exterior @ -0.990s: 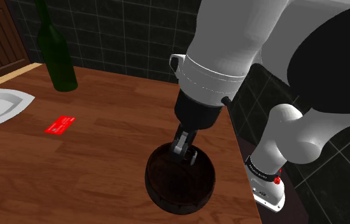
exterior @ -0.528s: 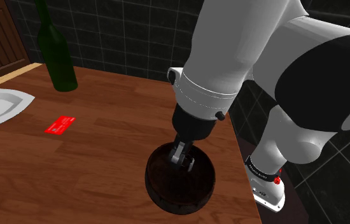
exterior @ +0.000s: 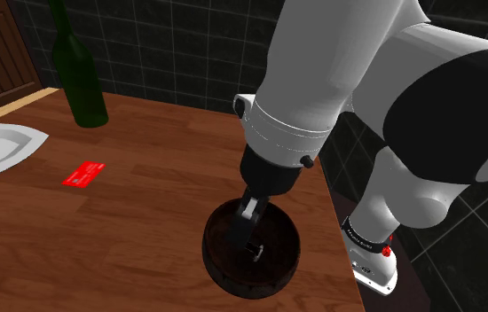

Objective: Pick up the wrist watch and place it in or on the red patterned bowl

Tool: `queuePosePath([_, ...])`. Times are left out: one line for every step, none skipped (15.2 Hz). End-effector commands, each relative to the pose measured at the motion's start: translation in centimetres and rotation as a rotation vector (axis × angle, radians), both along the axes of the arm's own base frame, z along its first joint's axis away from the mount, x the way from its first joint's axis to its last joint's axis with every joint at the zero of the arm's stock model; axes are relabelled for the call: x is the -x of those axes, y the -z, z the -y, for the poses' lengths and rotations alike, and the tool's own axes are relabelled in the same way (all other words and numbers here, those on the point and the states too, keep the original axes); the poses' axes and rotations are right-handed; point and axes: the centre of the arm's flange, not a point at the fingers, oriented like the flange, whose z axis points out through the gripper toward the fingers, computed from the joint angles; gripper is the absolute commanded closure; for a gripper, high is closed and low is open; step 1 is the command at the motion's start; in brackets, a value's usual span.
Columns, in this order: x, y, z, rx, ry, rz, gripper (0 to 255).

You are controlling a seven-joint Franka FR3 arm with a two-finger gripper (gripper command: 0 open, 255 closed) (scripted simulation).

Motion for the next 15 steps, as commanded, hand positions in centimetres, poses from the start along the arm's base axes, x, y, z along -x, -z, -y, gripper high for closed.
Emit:
queuePosePath([0.0, 0.0, 0.0, 0.000, 0.000, 0.000, 0])
queuePosePath([0.0, 0.0, 0.0, 0.000, 0.000, 0.000, 0])
queuePosePath([0.0, 0.0, 0.0, 0.000, 0.000, 0.000, 0])
queuePosePath([0.1, -1.3, 0.1, 0.000, 0.000, 0.000, 0])
queuePosePath([0.2, -2.6, 0.1, 0.000, 0.000, 0.000, 0])
queuePosePath([0.4, -3.9, 0.2, 0.000, 0.000, 0.000, 0])
queuePosePath([0.4, -5.0, 0.2, 0.000, 0.000, 0.000, 0])
queuePosePath([0.4, -5.0, 0.2, 0.000, 0.000, 0.000, 0])
queuePosePath([0.4, -5.0, 0.2, 0.000, 0.000, 0.000, 0])
queuePosePath([0.4, -5.0, 0.2, 0.000, 0.000, 0.000, 0])
queuePosePath([0.4, -5.0, 0.2, 0.000, 0.000, 0.000, 0])
queuePosePath([0.4, -5.0, 0.2, 0.000, 0.000, 0.000, 0])
queuePosePath([0.4, -5.0, 0.2, 0.000, 0.000, 0.000, 0])
queuePosePath([0.4, -5.0, 0.2, 0.000, 0.000, 0.000, 0])
queuePosePath([0.4, -5.0, 0.2, 0.000, 0.000, 0.000, 0])
